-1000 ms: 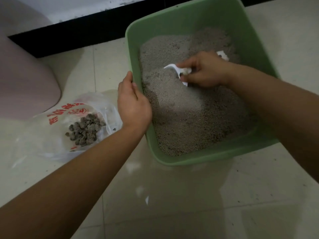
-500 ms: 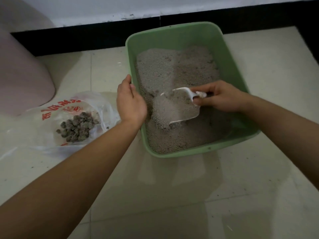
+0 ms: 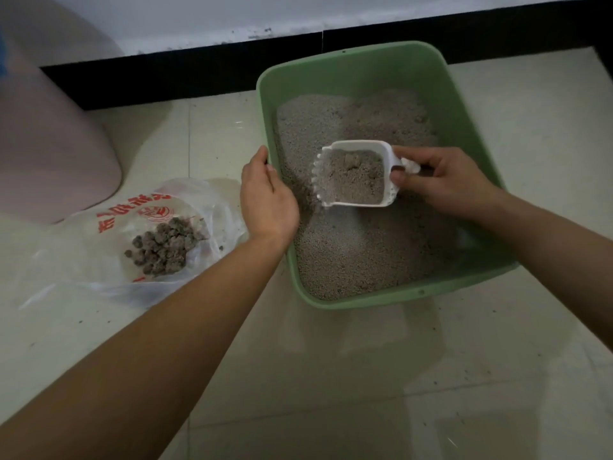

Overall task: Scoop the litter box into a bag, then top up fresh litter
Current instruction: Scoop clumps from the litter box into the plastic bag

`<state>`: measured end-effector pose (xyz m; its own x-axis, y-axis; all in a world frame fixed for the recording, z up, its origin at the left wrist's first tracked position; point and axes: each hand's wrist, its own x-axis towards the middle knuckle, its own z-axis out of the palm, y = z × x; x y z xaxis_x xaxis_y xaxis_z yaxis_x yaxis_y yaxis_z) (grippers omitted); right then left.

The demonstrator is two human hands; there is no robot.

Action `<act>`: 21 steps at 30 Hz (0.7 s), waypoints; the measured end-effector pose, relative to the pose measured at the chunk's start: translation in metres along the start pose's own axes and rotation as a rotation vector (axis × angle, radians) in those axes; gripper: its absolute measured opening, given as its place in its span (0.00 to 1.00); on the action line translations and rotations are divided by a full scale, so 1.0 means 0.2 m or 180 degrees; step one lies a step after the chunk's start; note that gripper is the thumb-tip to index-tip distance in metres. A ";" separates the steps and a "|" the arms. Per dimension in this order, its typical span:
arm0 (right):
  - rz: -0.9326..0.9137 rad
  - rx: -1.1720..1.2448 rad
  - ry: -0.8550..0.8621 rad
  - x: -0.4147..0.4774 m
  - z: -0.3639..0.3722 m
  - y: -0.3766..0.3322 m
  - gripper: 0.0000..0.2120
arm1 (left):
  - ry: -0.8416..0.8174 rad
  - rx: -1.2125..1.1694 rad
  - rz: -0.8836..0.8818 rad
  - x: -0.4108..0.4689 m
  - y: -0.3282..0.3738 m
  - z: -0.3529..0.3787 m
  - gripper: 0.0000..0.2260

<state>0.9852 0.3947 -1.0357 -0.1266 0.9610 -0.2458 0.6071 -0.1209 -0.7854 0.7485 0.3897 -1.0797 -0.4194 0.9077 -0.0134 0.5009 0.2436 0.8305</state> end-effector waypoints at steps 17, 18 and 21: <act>-0.0531 -0.3258 -0.0109 0.35 0.02 -0.23 0.14 | -0.0029 -0.0190 -0.0061 0.00 -0.01 0.01 0.18; -0.0640 -0.3346 -0.0170 0.37 0.08 -0.25 0.12 | -0.0027 -0.0187 -0.0063 0.00 -0.01 0.01 0.18; -0.0903 -0.3411 -0.0257 0.42 0.20 -0.29 0.11 | -0.0014 -0.0241 -0.0063 0.00 -0.01 0.01 0.18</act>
<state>0.9075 0.4733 -1.0328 -0.3955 0.8960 -0.2020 0.9069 0.4157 0.0686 0.7491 0.3901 -1.0819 -0.4253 0.9045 -0.0325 0.4337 0.2352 0.8698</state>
